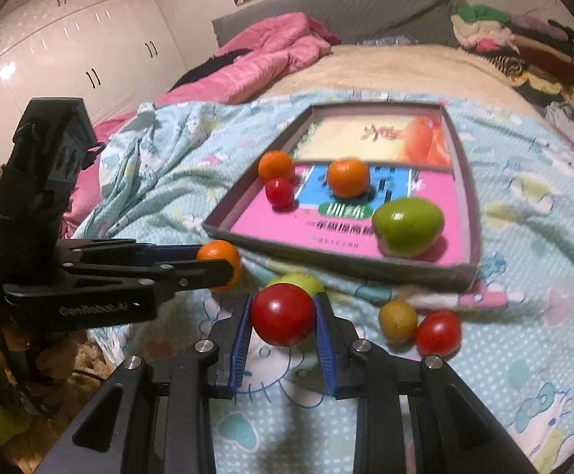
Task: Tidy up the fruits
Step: 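Lower the orange onto the workbook with the left tool while the right tool lowers the tomato, then open both tools to release the orange and red tomato in the tray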
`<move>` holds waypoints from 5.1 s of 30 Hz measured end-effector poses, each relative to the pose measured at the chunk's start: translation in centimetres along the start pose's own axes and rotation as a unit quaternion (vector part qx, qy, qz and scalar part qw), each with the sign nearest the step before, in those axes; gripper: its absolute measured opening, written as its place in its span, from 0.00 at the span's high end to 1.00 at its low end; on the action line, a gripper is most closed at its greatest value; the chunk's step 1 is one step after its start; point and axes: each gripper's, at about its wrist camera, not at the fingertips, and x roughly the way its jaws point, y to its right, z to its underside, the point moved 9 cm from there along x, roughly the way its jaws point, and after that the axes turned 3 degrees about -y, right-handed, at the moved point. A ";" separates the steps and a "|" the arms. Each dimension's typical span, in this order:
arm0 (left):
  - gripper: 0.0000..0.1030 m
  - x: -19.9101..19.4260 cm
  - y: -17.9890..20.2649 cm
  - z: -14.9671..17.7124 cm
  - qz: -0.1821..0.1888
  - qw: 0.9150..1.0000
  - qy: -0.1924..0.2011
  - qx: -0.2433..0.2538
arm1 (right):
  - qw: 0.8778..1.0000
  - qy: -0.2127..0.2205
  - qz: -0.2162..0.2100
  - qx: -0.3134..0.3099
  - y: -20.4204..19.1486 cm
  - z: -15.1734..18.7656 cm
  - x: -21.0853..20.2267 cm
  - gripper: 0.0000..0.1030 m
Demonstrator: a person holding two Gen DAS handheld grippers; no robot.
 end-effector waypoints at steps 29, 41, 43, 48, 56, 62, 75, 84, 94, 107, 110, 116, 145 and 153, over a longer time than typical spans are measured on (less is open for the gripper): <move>0.64 -2.2 -1.7 -4.6 -0.041 0.996 0.074 -0.028 | 0.990 0.106 0.087 0.033 6.8 -4.8 -4.9 0.70; 0.64 -0.2 -1.6 -5.3 -0.052 0.996 0.071 -0.024 | 0.988 0.095 0.117 0.039 8.8 -5.1 -3.9 0.70; 0.64 -0.1 -1.6 -5.4 -0.054 0.996 0.071 -0.023 | 0.988 0.092 0.119 0.040 9.0 -5.1 -3.6 0.70; 0.64 0.4 -1.7 -5.4 -0.058 0.996 0.067 -0.020 | 0.988 0.082 0.122 0.039 9.3 -4.9 -2.8 0.70; 0.64 1.4 -1.9 -5.3 -0.062 0.996 0.061 -0.017 | 0.989 0.071 0.126 0.034 9.2 -4.7 -1.8 0.70; 0.64 2.3 -1.7 -5.0 -0.069 0.996 0.055 -0.005 | 0.989 0.064 0.130 0.035 9.5 -4.4 -1.3 0.70; 0.64 3.9 -2.4 -4.5 -0.078 0.996 0.038 -0.003 | 0.989 0.049 0.137 0.032 9.9 -4.0 -0.3 0.70; 0.64 4.0 -2.2 -4.6 -0.086 0.995 0.041 0.009 | 0.989 0.048 0.143 0.008 9.1 -3.7 0.0 0.70; 0.64 4.1 -2.2 -4.5 -0.085 0.995 0.041 0.010 | 0.989 0.035 0.145 -0.006 8.5 -3.5 0.9 0.70; 0.64 4.1 -2.2 -4.6 -0.085 0.995 0.041 0.010 | 0.989 0.034 0.145 -0.015 8.0 -3.4 1.1 0.61; 0.63 4.1 -2.2 -4.6 -0.085 0.996 0.040 0.010 | 0.988 0.039 0.146 -0.016 7.9 -3.5 0.9 0.56; 0.63 4.1 -2.1 -4.5 -0.083 0.996 0.039 0.008 | 0.988 0.050 0.144 -0.014 7.8 -3.8 0.5 0.47; 0.42 2.8 -1.7 -4.8 -0.047 0.998 0.046 -0.015 | 0.986 0.069 0.150 -0.004 8.0 -4.2 -0.3 0.30; 0.34 1.7 -1.7 -5.1 -0.044 0.997 0.065 -0.022 | 0.986 0.074 0.151 -0.004 8.0 -4.4 -0.5 0.25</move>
